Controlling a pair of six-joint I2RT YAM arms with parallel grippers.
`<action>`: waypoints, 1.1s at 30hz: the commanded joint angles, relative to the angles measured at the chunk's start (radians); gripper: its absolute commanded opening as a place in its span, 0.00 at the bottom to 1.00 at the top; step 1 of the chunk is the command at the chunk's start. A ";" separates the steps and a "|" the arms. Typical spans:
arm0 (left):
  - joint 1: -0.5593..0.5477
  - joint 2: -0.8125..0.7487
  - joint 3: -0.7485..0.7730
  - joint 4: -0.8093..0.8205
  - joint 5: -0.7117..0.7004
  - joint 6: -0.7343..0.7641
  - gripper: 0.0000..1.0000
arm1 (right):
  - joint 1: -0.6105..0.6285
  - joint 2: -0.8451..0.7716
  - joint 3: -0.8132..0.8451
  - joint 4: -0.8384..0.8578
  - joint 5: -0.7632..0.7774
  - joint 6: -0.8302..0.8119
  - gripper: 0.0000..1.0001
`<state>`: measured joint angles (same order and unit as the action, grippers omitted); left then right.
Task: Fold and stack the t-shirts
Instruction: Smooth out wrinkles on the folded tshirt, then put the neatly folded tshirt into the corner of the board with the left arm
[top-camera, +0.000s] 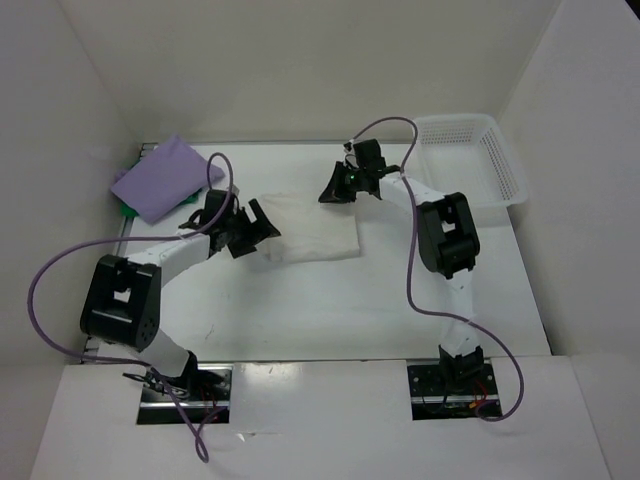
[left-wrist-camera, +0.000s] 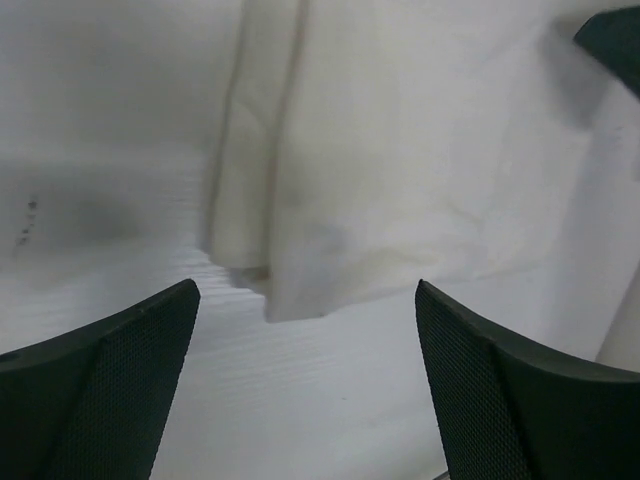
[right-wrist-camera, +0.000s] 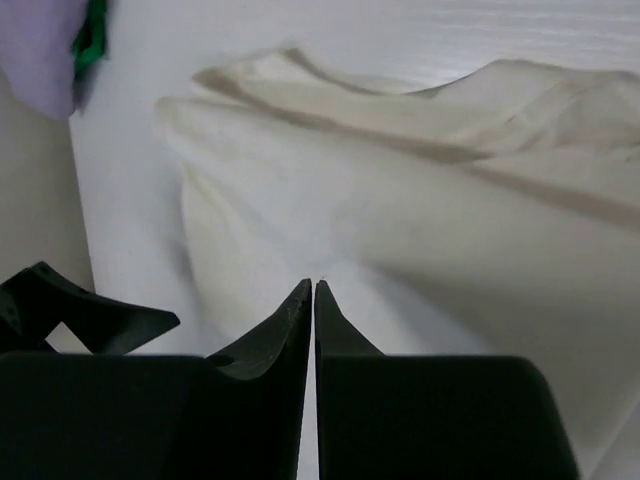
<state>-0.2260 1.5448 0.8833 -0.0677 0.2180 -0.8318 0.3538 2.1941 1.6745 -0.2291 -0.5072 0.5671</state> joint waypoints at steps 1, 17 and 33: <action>0.024 0.089 -0.008 0.000 0.003 0.063 0.96 | -0.024 0.156 0.109 -0.061 -0.022 0.001 0.07; 0.063 0.434 0.195 0.049 0.103 0.152 0.91 | -0.047 -0.184 0.088 -0.110 -0.025 -0.039 0.58; -0.118 0.569 0.500 0.112 0.103 0.039 0.18 | -0.300 -0.878 -0.623 -0.070 -0.123 0.002 0.60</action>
<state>-0.3458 2.0827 1.2896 0.0834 0.3099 -0.7715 0.0692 1.3674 1.1374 -0.2756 -0.5877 0.5682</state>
